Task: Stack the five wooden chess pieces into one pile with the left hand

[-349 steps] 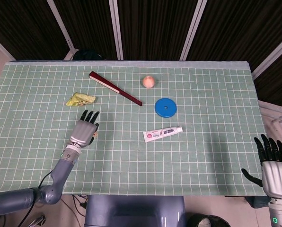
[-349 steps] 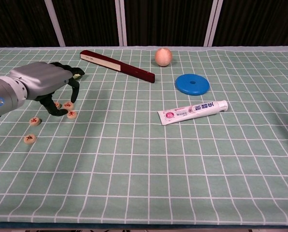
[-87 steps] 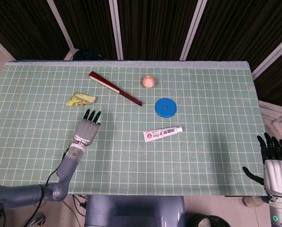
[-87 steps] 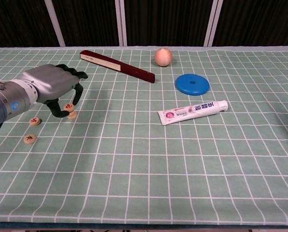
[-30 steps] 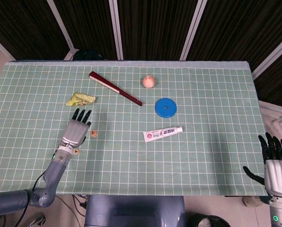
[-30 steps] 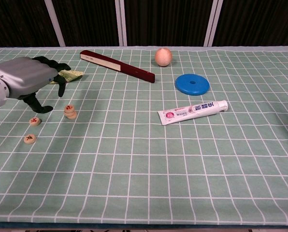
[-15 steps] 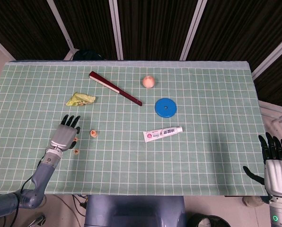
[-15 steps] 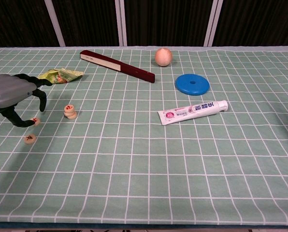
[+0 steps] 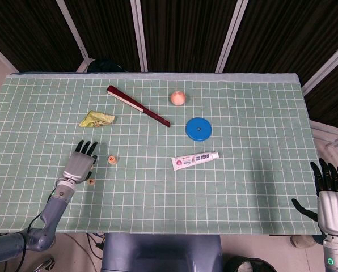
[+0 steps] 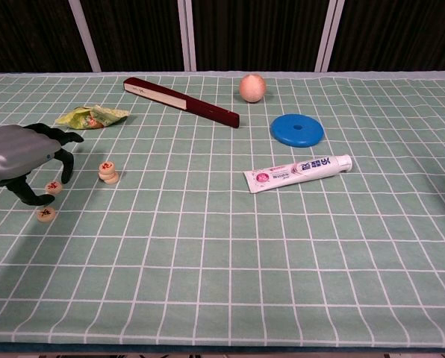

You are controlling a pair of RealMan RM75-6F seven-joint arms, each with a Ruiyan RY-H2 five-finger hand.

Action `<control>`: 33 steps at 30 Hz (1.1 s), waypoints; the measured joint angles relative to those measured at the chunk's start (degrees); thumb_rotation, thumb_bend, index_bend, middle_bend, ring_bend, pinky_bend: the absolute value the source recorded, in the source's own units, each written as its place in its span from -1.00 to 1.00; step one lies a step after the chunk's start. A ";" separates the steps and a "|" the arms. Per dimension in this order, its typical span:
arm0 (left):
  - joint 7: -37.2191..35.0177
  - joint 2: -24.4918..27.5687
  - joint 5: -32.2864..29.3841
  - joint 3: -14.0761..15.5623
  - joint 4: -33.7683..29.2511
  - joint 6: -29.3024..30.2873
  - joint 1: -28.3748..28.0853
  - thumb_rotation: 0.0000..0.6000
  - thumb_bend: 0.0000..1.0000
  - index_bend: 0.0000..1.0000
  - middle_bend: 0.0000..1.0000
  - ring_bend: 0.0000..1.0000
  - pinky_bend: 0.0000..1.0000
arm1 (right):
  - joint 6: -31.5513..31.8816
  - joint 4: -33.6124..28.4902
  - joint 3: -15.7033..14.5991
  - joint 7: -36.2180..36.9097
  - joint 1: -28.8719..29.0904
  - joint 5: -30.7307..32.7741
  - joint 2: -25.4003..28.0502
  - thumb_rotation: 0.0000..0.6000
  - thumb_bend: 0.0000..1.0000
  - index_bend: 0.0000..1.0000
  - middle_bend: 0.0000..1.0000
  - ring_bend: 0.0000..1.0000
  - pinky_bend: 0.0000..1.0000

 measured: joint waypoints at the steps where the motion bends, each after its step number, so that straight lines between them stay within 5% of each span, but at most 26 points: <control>1: 0.14 0.01 -0.03 -0.06 0.08 -0.02 0.07 1.00 -0.44 -0.06 -1.00 -1.00 -1.00 | -0.02 0.02 -0.01 -0.01 0.00 0.01 -0.01 1.00 -0.53 -0.90 -0.97 -1.00 -1.00; 33: 4.85 -1.44 -1.05 -1.89 1.07 -0.68 0.50 1.00 -0.44 -0.09 -1.00 -1.00 -1.00 | 0.20 0.01 0.30 -0.08 -0.02 0.34 -0.17 1.00 -0.54 -0.90 -0.97 -1.00 -1.00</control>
